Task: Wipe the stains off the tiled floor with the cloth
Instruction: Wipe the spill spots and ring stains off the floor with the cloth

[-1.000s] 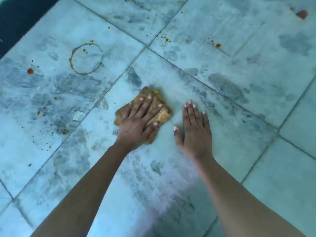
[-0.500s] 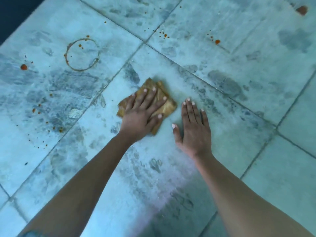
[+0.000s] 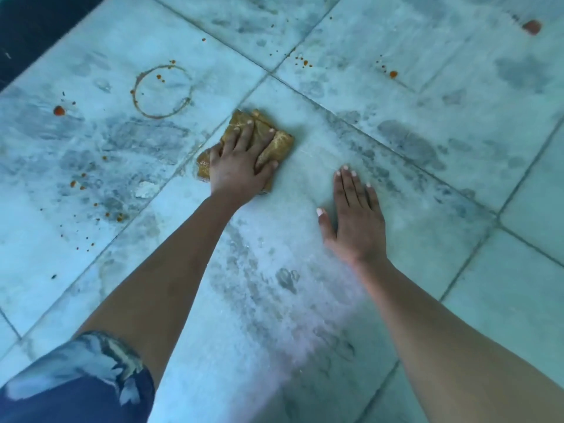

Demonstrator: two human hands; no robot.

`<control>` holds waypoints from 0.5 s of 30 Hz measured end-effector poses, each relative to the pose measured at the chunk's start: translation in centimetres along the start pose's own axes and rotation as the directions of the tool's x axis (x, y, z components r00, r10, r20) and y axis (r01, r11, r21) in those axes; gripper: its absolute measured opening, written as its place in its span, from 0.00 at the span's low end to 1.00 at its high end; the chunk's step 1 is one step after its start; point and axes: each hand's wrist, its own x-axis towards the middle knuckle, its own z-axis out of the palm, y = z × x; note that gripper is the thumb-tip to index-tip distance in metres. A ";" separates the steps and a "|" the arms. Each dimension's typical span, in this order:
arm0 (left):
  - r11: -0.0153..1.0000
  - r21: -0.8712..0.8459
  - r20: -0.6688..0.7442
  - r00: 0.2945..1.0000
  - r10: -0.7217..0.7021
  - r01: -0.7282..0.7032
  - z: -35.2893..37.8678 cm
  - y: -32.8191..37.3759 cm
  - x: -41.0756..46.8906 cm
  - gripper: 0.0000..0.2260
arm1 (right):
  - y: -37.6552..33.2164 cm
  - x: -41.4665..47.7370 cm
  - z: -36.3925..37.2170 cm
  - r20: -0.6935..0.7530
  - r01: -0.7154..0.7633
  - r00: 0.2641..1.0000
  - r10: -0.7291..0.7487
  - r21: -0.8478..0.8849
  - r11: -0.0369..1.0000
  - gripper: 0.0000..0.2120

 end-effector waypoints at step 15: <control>-0.321 -0.851 0.453 0.890 -0.046 0.416 -10.6 4.8 -4.6 0.14 | 5.6 2.6 -11.7 -0.030 -0.151 0.988 0.153 0.060 0.987 0.38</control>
